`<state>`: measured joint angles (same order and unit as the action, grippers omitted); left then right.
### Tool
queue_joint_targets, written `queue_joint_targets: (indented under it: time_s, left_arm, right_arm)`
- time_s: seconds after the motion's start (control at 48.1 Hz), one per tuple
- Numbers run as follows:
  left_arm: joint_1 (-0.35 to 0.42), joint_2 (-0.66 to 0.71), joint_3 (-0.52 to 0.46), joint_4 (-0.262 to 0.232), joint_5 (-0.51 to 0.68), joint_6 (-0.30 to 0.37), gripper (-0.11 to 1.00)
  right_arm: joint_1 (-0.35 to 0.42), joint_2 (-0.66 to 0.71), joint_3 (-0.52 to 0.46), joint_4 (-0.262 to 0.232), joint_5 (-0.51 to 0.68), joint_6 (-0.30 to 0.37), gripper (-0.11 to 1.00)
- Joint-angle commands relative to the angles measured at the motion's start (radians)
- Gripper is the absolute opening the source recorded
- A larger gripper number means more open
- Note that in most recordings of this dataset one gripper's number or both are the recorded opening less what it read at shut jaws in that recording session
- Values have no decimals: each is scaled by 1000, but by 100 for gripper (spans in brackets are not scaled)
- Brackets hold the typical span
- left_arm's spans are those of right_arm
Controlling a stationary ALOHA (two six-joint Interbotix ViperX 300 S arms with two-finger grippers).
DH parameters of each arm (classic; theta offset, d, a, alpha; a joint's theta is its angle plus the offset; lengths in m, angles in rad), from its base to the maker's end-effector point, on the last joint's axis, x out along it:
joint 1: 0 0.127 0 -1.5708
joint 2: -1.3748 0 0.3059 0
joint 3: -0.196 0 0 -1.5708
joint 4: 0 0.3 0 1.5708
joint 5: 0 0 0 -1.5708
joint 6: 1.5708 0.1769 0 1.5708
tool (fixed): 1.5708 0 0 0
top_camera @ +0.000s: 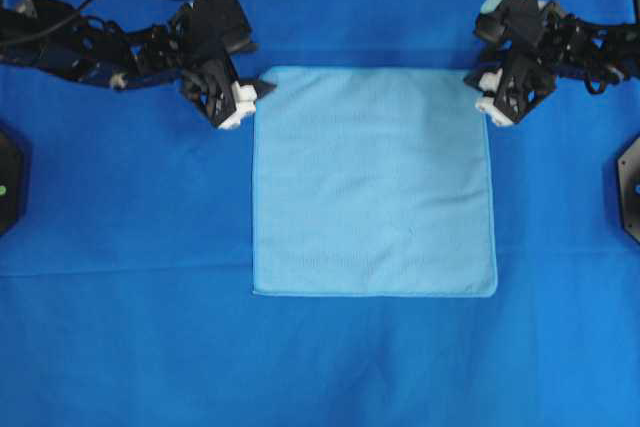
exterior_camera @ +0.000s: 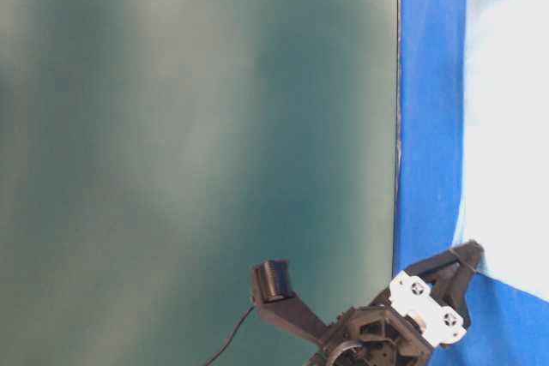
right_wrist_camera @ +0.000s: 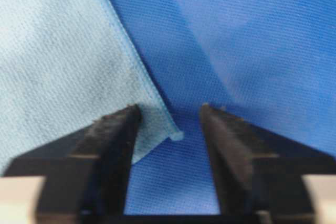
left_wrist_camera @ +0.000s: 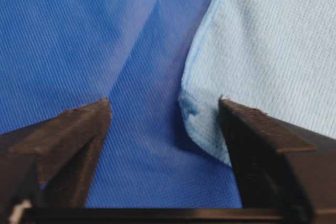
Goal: Fold the light blue towel.
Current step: 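Move both grippers to the towel's far corners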
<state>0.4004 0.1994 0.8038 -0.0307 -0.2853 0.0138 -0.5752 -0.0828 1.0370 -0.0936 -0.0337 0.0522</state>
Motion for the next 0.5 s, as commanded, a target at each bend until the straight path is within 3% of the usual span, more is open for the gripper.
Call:
queue_joint_targets:
  time_s: [0.0, 0.146, 0.249, 0.478]
  left_arm:
    - [-3, -12, -11, 2, 12, 2, 67]
    - [-23, -14, -6, 3, 18, 20, 26]
    - [-35, -14, -3, 3, 18, 31, 3]
    - [-40, -31, -2, 3, 26, 29, 1]
  right_arm:
    - [-3, -8, -9, -9, -2, -2, 42]
    - [-3, -9, -5, -21, 3, -3, 4]
    - [-2, -9, -8, -21, 2, -3, 3]
    - [-2, -14, -9, -20, -3, 3, 3]
